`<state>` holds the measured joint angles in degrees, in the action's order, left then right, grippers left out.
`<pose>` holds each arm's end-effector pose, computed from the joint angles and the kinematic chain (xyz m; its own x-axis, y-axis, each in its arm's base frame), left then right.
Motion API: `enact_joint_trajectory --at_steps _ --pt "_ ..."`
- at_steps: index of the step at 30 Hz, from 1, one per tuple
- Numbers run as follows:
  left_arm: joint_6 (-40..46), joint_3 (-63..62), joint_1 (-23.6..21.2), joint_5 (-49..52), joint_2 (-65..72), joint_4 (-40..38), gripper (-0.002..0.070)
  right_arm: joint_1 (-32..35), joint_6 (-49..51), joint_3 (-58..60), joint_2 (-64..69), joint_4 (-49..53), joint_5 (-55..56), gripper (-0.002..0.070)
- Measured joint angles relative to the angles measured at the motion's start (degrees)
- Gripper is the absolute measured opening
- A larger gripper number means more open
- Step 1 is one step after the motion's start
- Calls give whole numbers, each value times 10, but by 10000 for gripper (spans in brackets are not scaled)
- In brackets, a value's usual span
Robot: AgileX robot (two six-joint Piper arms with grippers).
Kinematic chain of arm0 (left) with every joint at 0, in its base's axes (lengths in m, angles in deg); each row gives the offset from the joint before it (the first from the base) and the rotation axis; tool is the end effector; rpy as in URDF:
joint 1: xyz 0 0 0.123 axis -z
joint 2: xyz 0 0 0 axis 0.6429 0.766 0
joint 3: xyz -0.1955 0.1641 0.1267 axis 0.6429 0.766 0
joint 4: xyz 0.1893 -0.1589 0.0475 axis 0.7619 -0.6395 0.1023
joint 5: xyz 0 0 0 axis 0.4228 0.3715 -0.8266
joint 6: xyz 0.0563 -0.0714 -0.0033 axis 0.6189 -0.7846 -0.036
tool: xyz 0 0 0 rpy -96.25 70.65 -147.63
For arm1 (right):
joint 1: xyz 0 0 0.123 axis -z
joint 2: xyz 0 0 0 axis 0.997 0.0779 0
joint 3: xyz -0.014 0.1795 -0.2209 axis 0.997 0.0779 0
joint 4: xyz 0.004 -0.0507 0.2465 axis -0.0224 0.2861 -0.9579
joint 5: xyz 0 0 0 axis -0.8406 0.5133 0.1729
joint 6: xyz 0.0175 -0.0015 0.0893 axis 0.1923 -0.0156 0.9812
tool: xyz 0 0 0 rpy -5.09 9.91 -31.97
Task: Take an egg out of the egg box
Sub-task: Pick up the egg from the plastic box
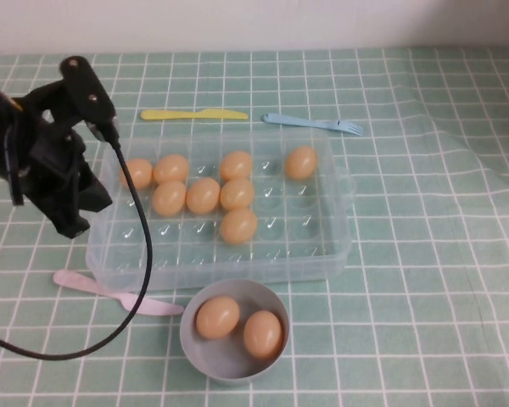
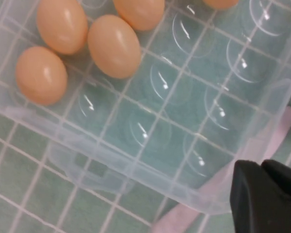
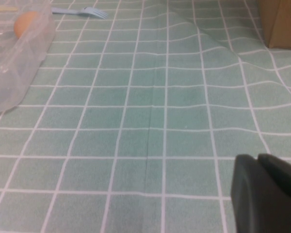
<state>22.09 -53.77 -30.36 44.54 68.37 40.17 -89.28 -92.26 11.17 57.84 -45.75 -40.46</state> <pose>0.3022 -0.0731 0.3096 -0.3822 0.8219 -0.4225 0.8576 0.4857 0.1690 0.0517 0.0087 0.1713 -0.3096 0.0714 -0.9482 -0.0914 0.9903 0.1044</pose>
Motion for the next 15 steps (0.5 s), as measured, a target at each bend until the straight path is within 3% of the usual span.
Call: enact_joint_trajectory --at_steps 7,15 --pt "49 -72 39 -29 65 102 -5 0 0 0 0 0 0 -17" --pt "62 -77 42 -87 92 126 -5 0 0 0 0 0 0 -17"
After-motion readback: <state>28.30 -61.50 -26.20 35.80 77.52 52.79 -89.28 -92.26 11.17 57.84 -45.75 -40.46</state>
